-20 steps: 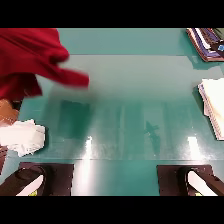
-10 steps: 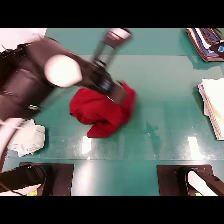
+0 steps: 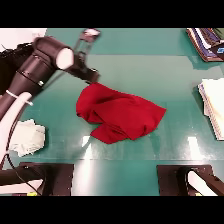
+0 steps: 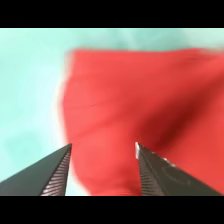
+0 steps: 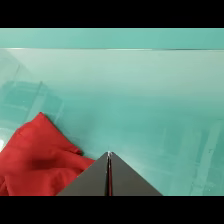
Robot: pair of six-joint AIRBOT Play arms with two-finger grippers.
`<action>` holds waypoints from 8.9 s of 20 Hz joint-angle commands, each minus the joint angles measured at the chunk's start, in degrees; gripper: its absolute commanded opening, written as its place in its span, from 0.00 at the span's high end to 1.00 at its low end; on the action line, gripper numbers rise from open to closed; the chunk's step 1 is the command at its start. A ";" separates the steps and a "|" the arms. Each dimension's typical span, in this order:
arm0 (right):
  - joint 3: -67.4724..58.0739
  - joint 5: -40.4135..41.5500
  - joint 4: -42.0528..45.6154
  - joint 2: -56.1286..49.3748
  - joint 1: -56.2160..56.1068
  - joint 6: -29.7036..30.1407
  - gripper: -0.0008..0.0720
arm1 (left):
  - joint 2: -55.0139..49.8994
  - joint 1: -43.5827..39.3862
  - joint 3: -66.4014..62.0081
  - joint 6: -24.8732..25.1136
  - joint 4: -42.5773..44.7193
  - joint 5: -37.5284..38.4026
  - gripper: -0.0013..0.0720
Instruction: Fold the shirts.
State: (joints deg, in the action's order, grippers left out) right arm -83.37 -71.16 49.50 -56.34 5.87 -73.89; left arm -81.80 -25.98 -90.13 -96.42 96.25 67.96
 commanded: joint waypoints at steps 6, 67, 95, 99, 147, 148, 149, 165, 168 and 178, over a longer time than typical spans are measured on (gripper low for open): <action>-0.04 0.07 -0.02 0.00 -0.07 -0.02 0.97 | -2.40 18.27 24.24 4.72 -22.99 -15.26 0.32; -14.78 8.48 27.15 16.22 -13.73 -7.21 0.97 | 36.22 18.03 -24.79 10.91 -22.27 -4.24 0.95; -14.78 3.37 18.27 -34.80 -13.73 -10.38 0.37 | -7.76 18.29 -2.84 10.71 -5.81 -0.04 0.22; -10.25 -2.51 19.63 -25.70 -13.68 -6.91 0.37 | -2.19 23.91 4.68 7.67 -5.81 9.14 0.22; 43.67 5.49 3.10 -14.62 14.01 -0.55 0.96 | 21.59 21.00 45.99 11.34 -39.19 -12.46 0.95; 42.66 5.27 3.08 -13.42 13.31 -0.55 0.97 | 22.91 21.00 45.59 11.06 -38.23 -12.52 0.95; 41.24 4.96 3.04 -11.47 12.79 -0.55 0.97 | 24.81 21.00 44.76 10.05 -36.74 -12.44 0.95; -19.89 3.72 11.39 15.76 12.52 -0.63 0.97 | 42.05 21.00 -28.72 7.87 -28.65 -5.86 0.95; -24.90 -0.31 15.28 15.63 12.52 -1.97 0.97 | 42.03 21.00 -32.11 7.87 -28.37 -7.54 0.95; -29.70 -19.32 14.62 -7.85 11.96 -5.81 0.97 | 27.58 21.00 -7.19 6.45 -22.12 3.08 0.95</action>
State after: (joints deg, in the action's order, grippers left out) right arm -112.51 -84.44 63.77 -56.55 18.24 -78.61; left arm -48.97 -5.04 -105.14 -89.84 73.28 67.99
